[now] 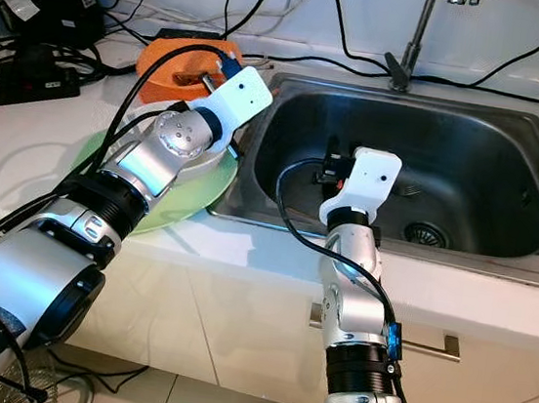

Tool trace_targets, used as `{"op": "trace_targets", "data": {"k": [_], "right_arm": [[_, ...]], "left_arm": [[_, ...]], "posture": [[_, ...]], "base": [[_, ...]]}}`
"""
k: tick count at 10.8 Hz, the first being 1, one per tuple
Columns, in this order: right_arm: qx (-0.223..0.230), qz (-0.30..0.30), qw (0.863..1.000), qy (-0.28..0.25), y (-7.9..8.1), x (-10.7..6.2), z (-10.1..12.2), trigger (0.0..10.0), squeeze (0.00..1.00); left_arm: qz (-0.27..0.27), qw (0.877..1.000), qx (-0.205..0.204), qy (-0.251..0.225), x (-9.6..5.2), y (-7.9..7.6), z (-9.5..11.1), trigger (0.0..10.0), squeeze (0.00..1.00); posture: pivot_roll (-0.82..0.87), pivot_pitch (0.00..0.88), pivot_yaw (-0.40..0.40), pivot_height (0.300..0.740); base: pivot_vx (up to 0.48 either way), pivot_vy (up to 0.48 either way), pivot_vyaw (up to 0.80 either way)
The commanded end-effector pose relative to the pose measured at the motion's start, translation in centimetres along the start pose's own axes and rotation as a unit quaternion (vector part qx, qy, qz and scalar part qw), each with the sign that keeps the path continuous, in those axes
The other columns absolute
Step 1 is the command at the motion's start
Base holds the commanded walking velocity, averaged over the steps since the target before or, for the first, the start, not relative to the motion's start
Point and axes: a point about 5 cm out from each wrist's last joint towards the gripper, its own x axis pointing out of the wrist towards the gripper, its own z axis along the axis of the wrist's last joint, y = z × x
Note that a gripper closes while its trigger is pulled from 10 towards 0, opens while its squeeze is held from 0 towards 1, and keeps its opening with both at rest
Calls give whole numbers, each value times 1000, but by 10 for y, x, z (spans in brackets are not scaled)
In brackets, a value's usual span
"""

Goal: Kitchen organization

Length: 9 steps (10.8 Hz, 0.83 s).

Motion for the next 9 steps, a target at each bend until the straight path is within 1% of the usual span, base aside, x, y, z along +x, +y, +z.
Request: {"op": "trace_targets", "data": {"k": [1,2,3,4,5,7,8,9], "right_arm": [[3,-1,1000,-1,0,0,0,10000,0],[4,0,1000,0,0,0,-1,10000,0],[4,2,1000,1,1,0,-1,10000,0],[5,3,1000,1,2,0,-1,10000,0],[6,5,1000,2,2,0,-1,10000,0],[5,5,1000,1,2,0,-1,10000,0],[2,7,1000,2,3,0,-1,10000,0],[-3,13,1000,2,5,-1,-2,10000,0]], "left_arm": [[22,1000,-3,-14,-1,11,7,0,0],[26,1000,-5,-17,-1,12,7,0,0],[34,999,-20,-26,-2,13,8,0,0],[39,998,-24,-33,-3,14,10,0,0],[46,998,-24,-45,-5,16,14,0,0],[75,993,-20,-84,-11,27,30,0,0],[100,982,-27,-157,-22,36,54,10000,0],[114,967,-31,-225,-34,38,75,10000,0]], "posture": [[55,0,62,740],[58,0,61,740],[62,0,57,740],[63,0,57,740],[63,0,57,740],[59,0,58,740],[60,0,59,740],[59,0,58,740]], "base": [[0,0,0],[0,0,0],[0,0,0],[0,0,0],[0,0,0],[0,0,0],[0,0,0],[0,0,0]]}}
